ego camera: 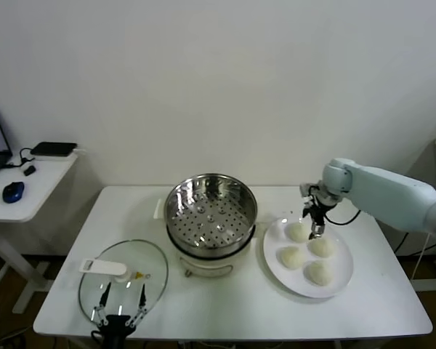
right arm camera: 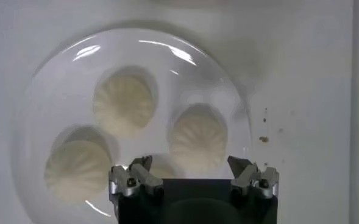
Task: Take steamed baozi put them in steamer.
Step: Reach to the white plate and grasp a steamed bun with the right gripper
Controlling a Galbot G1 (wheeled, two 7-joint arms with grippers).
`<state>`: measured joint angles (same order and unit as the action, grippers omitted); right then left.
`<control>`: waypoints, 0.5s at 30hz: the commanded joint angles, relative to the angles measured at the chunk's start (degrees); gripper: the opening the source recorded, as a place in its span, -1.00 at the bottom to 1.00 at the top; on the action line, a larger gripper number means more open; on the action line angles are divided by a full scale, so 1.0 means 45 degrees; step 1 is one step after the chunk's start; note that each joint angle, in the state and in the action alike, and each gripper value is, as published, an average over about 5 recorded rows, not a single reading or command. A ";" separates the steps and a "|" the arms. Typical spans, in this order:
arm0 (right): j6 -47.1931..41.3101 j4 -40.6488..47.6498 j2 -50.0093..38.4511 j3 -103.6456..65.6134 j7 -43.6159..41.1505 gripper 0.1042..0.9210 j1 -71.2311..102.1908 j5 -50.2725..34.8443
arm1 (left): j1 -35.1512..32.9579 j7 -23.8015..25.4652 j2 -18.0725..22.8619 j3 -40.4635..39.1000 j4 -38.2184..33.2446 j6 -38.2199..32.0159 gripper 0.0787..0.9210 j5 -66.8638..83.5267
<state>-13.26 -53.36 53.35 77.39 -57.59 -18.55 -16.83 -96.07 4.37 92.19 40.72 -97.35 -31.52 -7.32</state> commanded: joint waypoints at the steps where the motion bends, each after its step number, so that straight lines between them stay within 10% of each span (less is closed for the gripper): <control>1: 0.0751 0.1448 0.0771 -0.0738 -0.0124 0.76 0.0985 0.0973 | 0.0003 -0.0008 0.0201 0.0005 0.0055 -0.0001 0.77 -0.0032; 15: 0.1236 0.2037 0.1228 -0.0995 -0.0077 0.70 0.1034 0.1159 | 0.0005 -0.0032 0.0141 0.0001 0.0066 -0.0040 0.77 -0.0073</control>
<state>-9.05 -46.35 57.66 73.87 -57.86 -15.01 -12.81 -96.00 4.23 92.19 40.73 -96.98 -31.70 -7.66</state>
